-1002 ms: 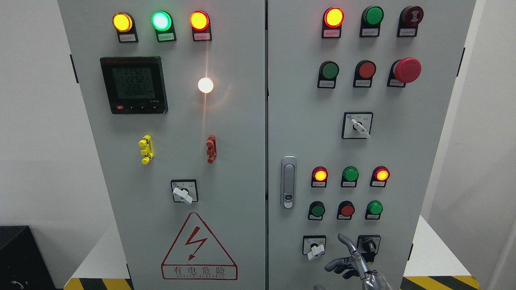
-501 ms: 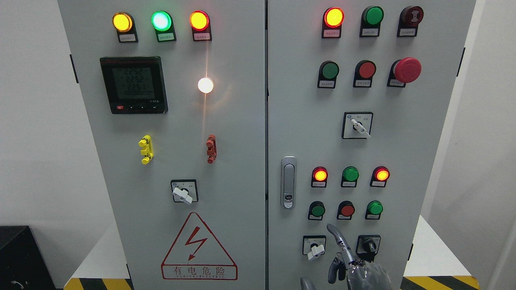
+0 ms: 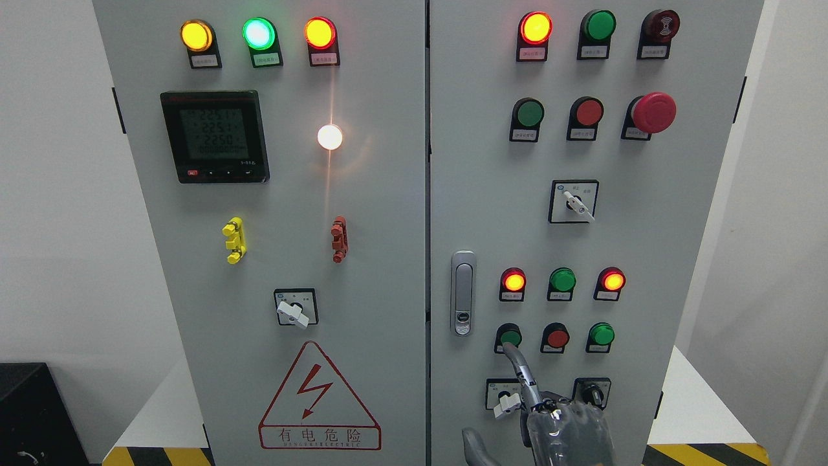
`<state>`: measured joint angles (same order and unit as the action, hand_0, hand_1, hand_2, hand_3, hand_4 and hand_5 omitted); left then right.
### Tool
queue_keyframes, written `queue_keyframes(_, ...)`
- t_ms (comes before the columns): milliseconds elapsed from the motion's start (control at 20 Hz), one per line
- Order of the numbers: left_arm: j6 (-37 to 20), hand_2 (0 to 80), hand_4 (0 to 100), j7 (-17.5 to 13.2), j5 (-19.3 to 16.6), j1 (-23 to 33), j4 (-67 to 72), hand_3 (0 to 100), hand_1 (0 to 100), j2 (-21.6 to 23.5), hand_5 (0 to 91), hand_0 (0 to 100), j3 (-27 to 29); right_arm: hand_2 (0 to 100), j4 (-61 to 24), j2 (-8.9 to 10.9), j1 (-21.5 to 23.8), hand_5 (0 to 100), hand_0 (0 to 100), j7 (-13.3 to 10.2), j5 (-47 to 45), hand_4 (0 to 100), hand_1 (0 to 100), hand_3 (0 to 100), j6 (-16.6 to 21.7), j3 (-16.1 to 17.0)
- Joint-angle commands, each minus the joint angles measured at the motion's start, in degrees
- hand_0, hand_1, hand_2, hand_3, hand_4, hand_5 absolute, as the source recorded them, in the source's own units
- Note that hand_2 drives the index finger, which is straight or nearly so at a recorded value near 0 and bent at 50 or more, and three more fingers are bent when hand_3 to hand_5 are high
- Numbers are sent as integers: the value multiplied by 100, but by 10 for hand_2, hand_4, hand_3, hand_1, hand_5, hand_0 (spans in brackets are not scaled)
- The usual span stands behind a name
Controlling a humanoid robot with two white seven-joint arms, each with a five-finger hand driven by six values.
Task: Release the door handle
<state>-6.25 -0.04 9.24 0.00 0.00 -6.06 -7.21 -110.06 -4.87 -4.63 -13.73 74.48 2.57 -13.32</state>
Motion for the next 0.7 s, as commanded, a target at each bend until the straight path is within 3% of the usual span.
queue_keyframes(0,1,0,0,4,-1,-150,167,0,556,0,0,120,0,0,643,-32,-222,1000,281,-68,488,1000,258,1000,-300,-294)
queue_keyframes(651,1,0,0,4,-1,-150,167,0,556,0,0,120,0,0,1135,-31,-758,1000,278,-130,971,1000,259,1000,-477,-347)
